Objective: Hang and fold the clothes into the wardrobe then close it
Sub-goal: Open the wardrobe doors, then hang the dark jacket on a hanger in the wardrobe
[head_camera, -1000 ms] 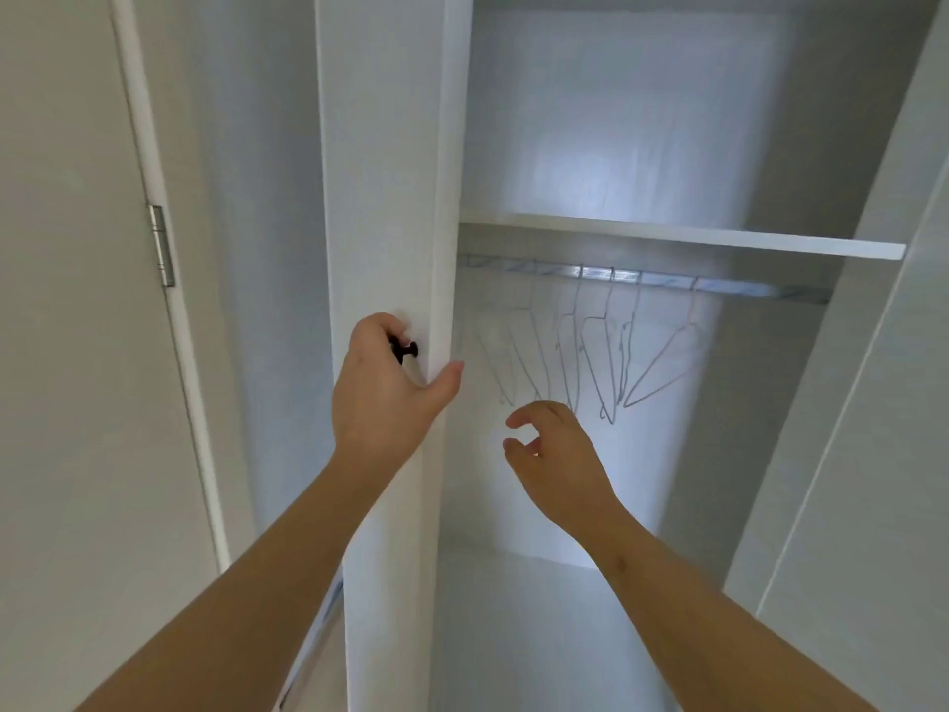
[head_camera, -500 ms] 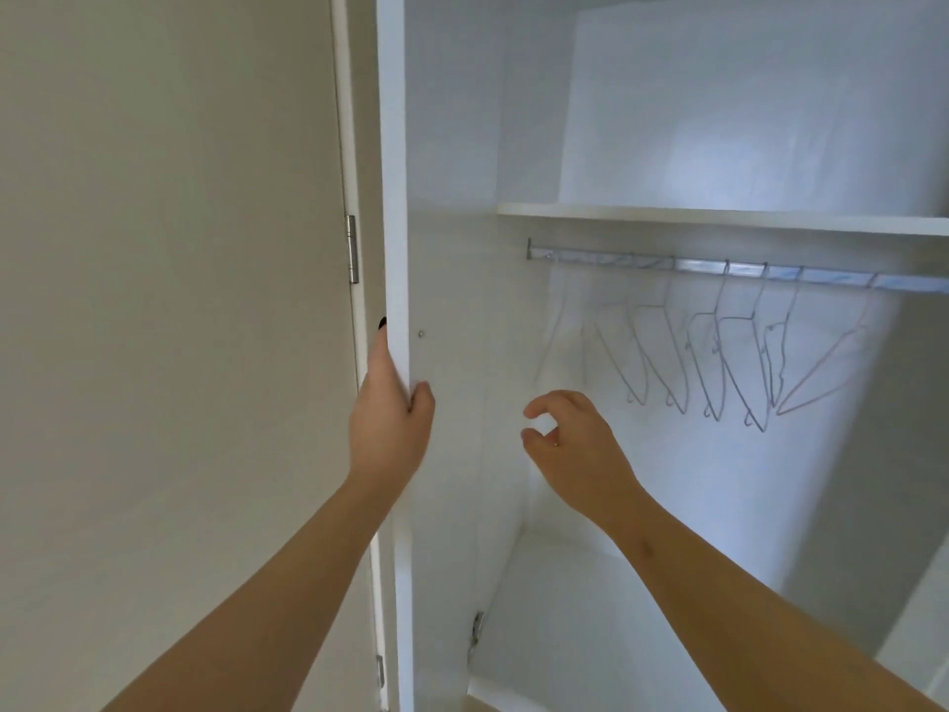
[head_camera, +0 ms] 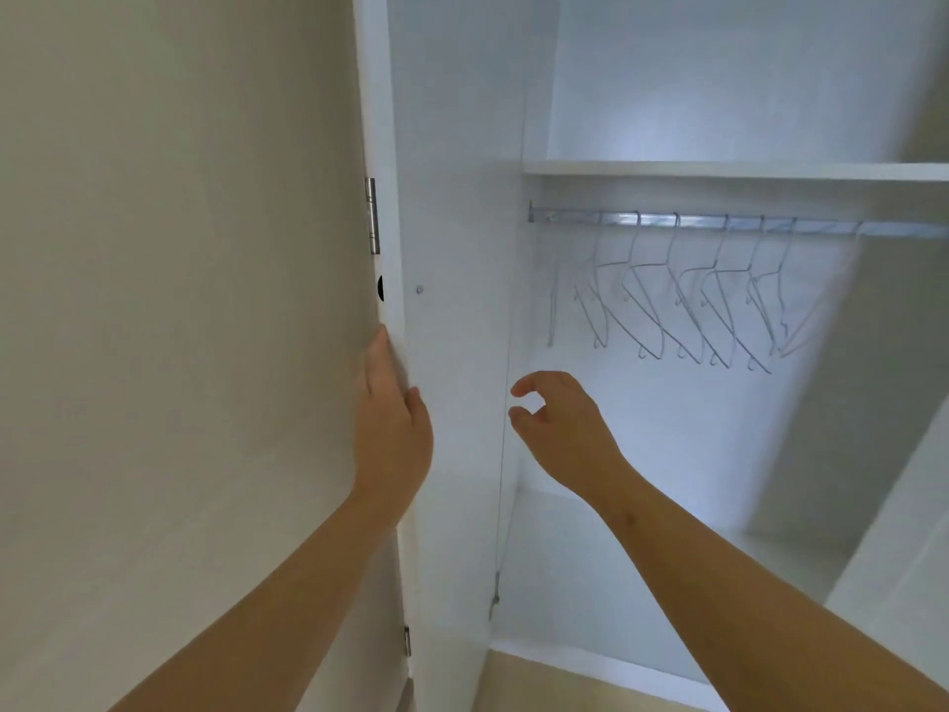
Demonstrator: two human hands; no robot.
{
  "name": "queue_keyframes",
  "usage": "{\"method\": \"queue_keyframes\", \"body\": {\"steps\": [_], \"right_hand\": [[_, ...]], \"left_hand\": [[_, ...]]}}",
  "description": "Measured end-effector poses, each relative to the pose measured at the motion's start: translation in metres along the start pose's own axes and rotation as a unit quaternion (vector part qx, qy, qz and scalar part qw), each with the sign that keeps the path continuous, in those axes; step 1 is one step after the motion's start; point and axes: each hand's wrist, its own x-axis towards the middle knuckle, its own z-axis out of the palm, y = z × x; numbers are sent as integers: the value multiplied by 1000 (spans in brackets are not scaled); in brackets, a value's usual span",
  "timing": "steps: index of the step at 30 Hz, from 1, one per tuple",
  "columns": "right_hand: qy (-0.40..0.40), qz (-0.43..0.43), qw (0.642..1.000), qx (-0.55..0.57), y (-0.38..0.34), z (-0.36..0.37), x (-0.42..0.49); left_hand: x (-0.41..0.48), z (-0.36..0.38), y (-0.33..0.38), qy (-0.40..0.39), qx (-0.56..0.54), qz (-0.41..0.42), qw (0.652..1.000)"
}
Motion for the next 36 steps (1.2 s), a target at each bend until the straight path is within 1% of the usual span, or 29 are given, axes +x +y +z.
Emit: {"method": "queue_keyframes", "body": {"steps": [4, 8, 9, 10, 11, 13, 15, 17, 19, 23, 26, 30, 33, 36], "right_hand": [[22, 43, 999, -17, 1, -4, -26], [53, 101, 992, -46, 10, -23, -58], [62, 117, 990, -55, 14, -29, -69], [72, 135, 986, -64, 18, -36, -81], [83, 154, 982, -73, 23, -44, -95], [106, 200, 970, -92, 32, -63, -128], [133, 247, 954, -101, 40, -84, -169], [166, 294, 935, -110, 46, -106, -217], [203, 347, 907, -124, 47, -126, -273], [269, 449, 839, -147, 31, -155, -400], [324, 521, 775, -152, 1, -163, -502], [397, 598, 683, -135, -64, -154, -629], [445, 640, 612, -136, -116, -138, -712], [482, 681, 533, -142, -162, -120, -781]], "left_hand": [[-31, 3, 8, 19, 60, 86, 994], [-65, 22, 26, -18, 79, 154, 985], [-73, 29, 31, -38, 73, 170, 982], [-83, 36, 37, -77, 52, 174, 980], [-92, 44, 43, -135, 17, 166, 977], [-114, 59, 57, -254, -47, 143, 955], [-142, 76, 74, -333, -78, 141, 929], [-177, 89, 96, -420, -100, 139, 891], [-220, 94, 122, -506, -102, 144, 844], [-318, 77, 179, -618, -136, 176, 754], [-395, 41, 216, -693, -169, 194, 674], [-497, -30, 257, -780, -198, 206, 557], [-569, -86, 281, -818, -216, 240, 476], [-633, -139, 297, -841, -225, 275, 408]]}}
